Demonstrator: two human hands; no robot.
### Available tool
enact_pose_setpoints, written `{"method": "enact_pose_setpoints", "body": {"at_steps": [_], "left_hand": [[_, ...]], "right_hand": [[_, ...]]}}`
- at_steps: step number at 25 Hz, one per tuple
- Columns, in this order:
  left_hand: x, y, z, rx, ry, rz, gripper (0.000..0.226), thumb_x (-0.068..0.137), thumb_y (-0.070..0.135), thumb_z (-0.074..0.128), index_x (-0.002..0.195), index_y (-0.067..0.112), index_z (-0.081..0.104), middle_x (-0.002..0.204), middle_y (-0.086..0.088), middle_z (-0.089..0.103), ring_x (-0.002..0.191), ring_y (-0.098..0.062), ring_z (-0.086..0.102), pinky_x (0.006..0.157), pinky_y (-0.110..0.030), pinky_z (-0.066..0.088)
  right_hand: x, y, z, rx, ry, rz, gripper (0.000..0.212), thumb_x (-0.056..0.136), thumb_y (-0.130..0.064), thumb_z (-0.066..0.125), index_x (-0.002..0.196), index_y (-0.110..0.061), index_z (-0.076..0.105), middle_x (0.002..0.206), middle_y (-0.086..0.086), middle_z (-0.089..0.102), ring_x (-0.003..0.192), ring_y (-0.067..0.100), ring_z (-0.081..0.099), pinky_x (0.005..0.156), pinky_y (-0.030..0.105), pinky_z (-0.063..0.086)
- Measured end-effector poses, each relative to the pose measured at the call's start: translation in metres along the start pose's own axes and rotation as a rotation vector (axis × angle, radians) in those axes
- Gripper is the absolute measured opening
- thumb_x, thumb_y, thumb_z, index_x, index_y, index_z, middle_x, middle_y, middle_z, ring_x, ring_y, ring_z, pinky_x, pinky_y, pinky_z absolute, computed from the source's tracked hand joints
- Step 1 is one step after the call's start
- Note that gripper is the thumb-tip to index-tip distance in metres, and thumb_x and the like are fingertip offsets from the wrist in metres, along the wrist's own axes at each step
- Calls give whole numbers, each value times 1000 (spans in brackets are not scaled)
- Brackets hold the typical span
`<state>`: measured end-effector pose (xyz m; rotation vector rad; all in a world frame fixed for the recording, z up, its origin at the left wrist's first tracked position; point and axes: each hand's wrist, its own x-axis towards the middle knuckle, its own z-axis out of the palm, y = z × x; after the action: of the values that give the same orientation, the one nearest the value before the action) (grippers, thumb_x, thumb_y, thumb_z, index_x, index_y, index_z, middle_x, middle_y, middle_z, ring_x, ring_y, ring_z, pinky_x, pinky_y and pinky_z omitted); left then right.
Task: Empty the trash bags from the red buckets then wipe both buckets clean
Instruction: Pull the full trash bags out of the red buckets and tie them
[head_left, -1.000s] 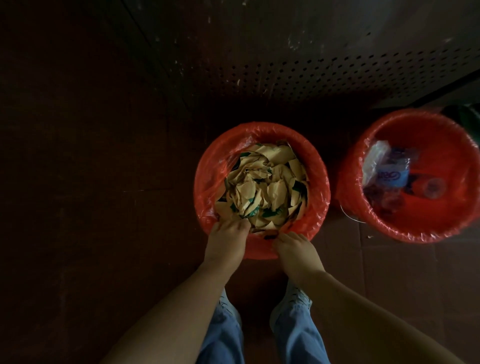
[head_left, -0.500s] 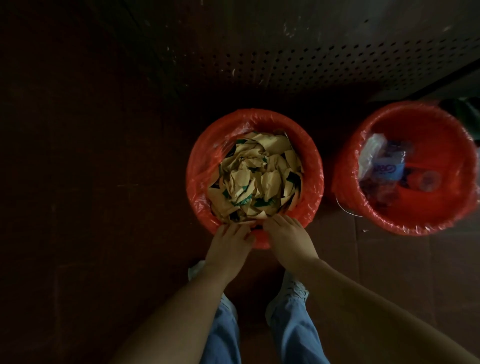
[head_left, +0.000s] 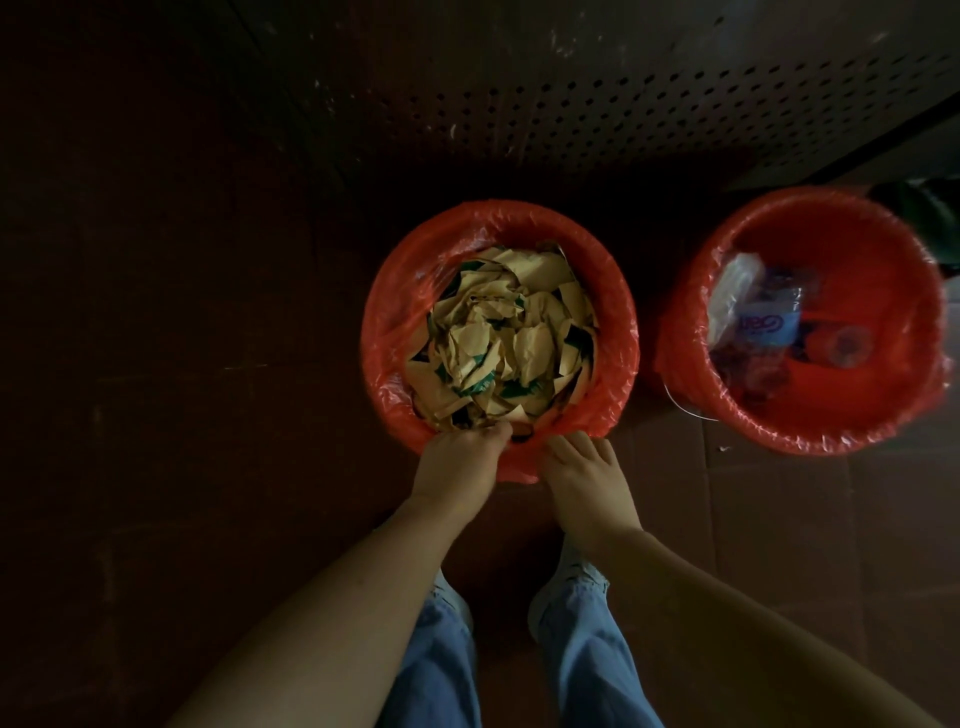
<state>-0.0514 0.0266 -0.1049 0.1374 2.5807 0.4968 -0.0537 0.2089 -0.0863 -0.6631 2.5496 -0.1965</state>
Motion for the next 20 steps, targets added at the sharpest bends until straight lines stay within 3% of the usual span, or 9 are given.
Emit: {"method": "enact_pose_setpoints", "body": {"at_steps": [3, 8, 10, 12, 14, 17, 20], "left_hand": [[-7, 1, 7, -28, 22, -1, 27, 96, 17, 50, 120, 23, 59, 108, 1, 69, 97, -22, 66, 78, -34, 46], [-28, 1, 18, 48, -21, 58, 48, 95, 48, 52, 136, 24, 53, 127, 4, 64, 115, -18, 60, 101, -38, 41], [-20, 3, 14, 70, -9, 19, 39, 98, 42, 50, 134, 27, 55, 129, 8, 64, 118, -13, 60, 100, -35, 41], [-9, 9, 2, 76, 10, -24, 30, 99, 33, 40, 121, 31, 61, 114, 9, 71, 106, -11, 66, 89, -31, 43], [0, 11, -8, 61, -11, -96, 27, 99, 24, 40, 113, 29, 62, 96, 3, 73, 91, -19, 70, 76, -31, 45], [6, 9, -15, -8, -37, -246, 29, 97, 13, 44, 121, 25, 55, 93, -1, 72, 85, -25, 69, 66, -31, 42], [2, 16, -11, 41, 40, -139, 28, 99, 22, 44, 124, 21, 56, 109, 2, 67, 96, -19, 64, 80, -36, 49]], "right_hand": [[15, 0, 1, 20, -80, 46, 30, 96, -15, 43, 120, -17, 62, 121, 0, 63, 116, 25, 56, 102, 35, 35], [41, 4, -13, 132, -155, 70, 34, 97, -22, 53, 131, -19, 47, 114, 1, 70, 107, 25, 65, 98, 35, 41], [43, 4, -17, 203, -182, 75, 39, 97, -22, 54, 135, -19, 46, 116, 2, 69, 106, 26, 64, 91, 35, 45], [34, 3, -19, 190, -139, 59, 37, 98, -24, 49, 135, -19, 49, 121, 2, 65, 110, 26, 61, 91, 36, 43], [19, 5, -16, 93, -10, 50, 34, 98, -29, 48, 129, -20, 55, 120, 1, 61, 110, 25, 57, 94, 38, 42], [3, 17, -14, 245, 165, 387, 25, 99, -38, 49, 114, -20, 58, 109, -1, 60, 99, 23, 56, 86, 41, 45], [6, 30, -15, 471, 103, 745, 37, 102, -49, 40, 117, -19, 55, 112, -1, 58, 99, 22, 58, 87, 47, 50]]}}
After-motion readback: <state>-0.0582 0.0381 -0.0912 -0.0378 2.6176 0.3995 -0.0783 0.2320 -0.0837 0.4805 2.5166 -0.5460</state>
